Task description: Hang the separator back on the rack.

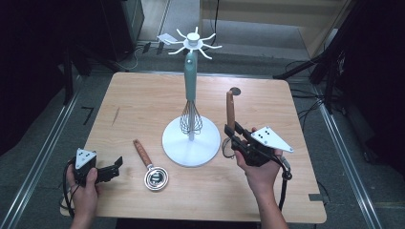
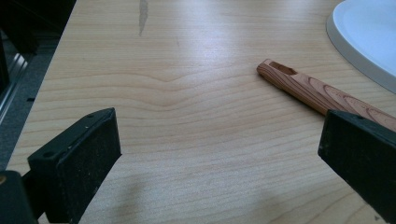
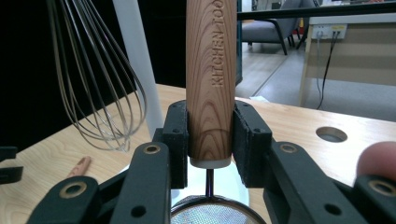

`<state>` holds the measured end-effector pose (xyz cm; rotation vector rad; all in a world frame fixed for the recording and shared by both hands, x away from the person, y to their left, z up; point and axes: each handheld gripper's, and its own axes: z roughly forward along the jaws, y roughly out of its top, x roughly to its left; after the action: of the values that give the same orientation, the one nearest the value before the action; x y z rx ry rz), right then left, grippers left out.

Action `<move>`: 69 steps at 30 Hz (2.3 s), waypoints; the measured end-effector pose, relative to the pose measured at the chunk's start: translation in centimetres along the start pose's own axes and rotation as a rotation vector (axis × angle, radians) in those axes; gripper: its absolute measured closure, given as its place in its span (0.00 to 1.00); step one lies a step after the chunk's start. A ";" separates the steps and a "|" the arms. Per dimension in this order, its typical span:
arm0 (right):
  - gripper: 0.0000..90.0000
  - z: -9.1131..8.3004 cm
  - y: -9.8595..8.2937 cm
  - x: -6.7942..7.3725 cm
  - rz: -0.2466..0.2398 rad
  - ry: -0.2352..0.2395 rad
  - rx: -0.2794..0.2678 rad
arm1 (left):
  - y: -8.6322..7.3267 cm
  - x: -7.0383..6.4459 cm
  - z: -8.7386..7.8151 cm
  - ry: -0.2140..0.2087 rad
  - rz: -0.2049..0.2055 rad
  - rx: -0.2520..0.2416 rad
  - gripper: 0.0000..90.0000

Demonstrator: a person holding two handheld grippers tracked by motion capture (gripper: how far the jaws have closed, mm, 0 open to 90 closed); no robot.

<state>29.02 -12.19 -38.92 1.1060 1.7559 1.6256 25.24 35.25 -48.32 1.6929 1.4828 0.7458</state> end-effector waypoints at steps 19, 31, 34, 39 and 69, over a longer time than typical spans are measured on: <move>0.78 0.6 3.0 1.0 -0.018 0.049 -0.032 | 0.0 0.0 0.0 -0.003 -0.001 -0.001 0.00; 0.78 0.7 4.5 1.6 -0.025 0.066 -0.056 | 0.0 0.0 0.0 -0.002 -0.002 0.000 0.00; 0.78 0.7 4.8 1.7 -0.034 0.068 -0.064 | 0.0 0.0 0.0 -0.002 -0.002 0.000 0.00; 0.78 0.7 5.2 1.9 -0.034 0.077 -0.071 | 0.0 0.0 0.0 -0.002 -0.002 0.000 0.00; 0.78 0.5 7.3 3.2 -0.062 0.108 -0.116 | 0.0 0.0 0.0 -0.006 -0.004 -0.004 0.00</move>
<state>29.31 -9.65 -31.40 0.9178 1.7208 1.7547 25.26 35.28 -48.34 1.6877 1.4794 0.7409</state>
